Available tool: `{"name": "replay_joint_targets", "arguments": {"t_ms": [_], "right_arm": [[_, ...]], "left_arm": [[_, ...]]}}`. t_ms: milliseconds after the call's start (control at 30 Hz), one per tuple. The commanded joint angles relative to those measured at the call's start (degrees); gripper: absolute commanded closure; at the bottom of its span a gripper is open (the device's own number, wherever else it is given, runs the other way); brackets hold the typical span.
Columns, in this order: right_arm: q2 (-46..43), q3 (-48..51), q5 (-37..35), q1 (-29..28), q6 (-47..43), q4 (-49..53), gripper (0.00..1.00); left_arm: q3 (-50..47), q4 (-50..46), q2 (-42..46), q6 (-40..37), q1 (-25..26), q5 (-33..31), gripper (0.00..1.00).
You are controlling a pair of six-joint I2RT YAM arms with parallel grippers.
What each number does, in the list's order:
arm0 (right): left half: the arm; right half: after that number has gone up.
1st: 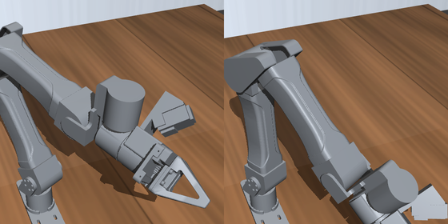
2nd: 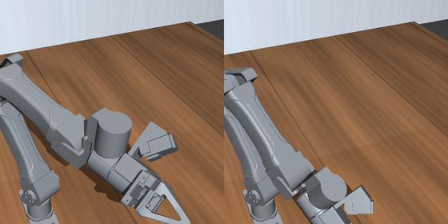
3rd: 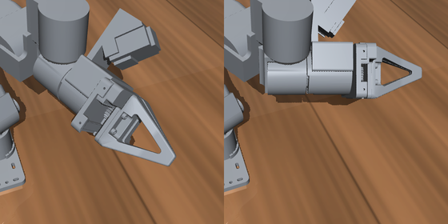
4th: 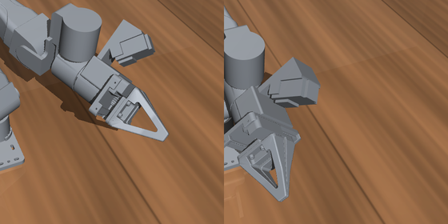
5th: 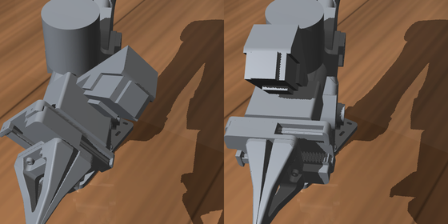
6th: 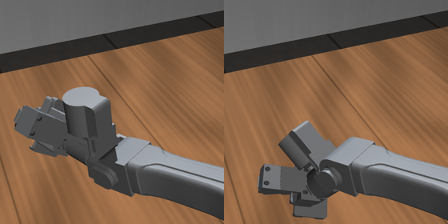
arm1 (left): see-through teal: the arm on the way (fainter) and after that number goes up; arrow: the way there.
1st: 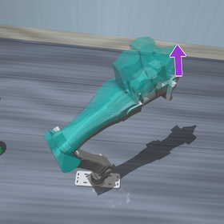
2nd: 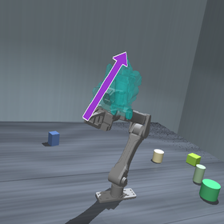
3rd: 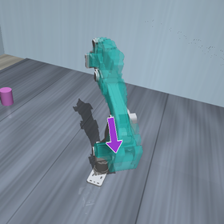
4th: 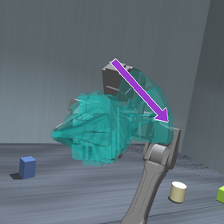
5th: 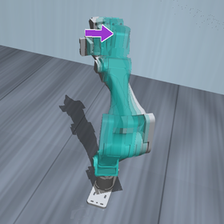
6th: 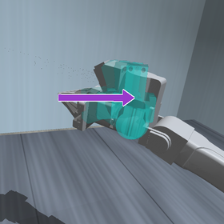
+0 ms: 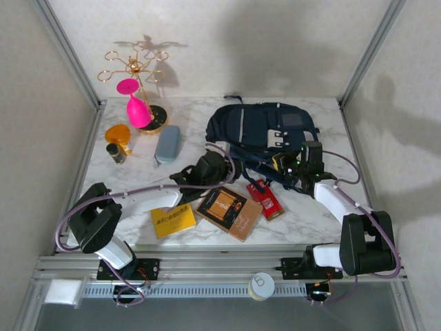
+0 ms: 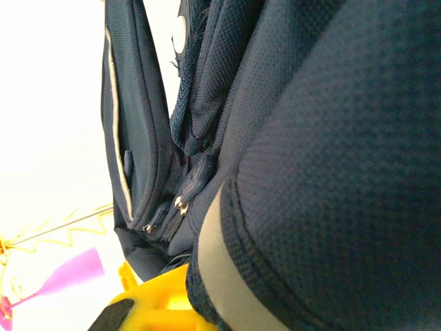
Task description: Pack books, pencil case, and school supplies into a backpack
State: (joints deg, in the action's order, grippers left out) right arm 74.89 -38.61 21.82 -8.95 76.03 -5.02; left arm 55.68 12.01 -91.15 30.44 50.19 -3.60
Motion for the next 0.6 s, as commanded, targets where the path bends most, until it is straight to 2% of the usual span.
{"name": "replay_joint_targets", "arguments": {"t_ms": [0, 100, 233, 367, 433, 567], "right_arm": [[-2.85, -0.68, 0.15, -0.9, 2.46, -3.62, 1.0], [-2.96, -0.86, 0.23, -0.98, 2.52, -3.16, 1.0], [-3.34, -0.68, 0.24, -1.07, 2.81, -3.25, 1.0], [-3.77, -0.44, -0.17, -1.16, 2.65, -3.45, 1.0], [-3.61, -0.46, -0.14, -1.21, 2.55, -3.44, 1.0], [-3.2, -0.54, 0.15, -1.32, 2.63, -3.75, 1.0]], "left_arm": [[0.44, 5.33, -3.33, -4.17, 3.92, -4.11, 0.5], [3.68, 8.75, -9.02, -5.44, 6.19, -6.04, 0.5], [10.23, 8.67, -16.56, -3.8, 7.02, -7.89, 0.5], [13.61, 13.32, -21.88, -4.86, 7.02, -5.63, 0.48], [15.17, 13.59, -23.84, -4.55, 6.95, -7.61, 0.48], [16.85, 15.12, -27.07, -4.65, 6.15, -5.42, 0.52]]}}
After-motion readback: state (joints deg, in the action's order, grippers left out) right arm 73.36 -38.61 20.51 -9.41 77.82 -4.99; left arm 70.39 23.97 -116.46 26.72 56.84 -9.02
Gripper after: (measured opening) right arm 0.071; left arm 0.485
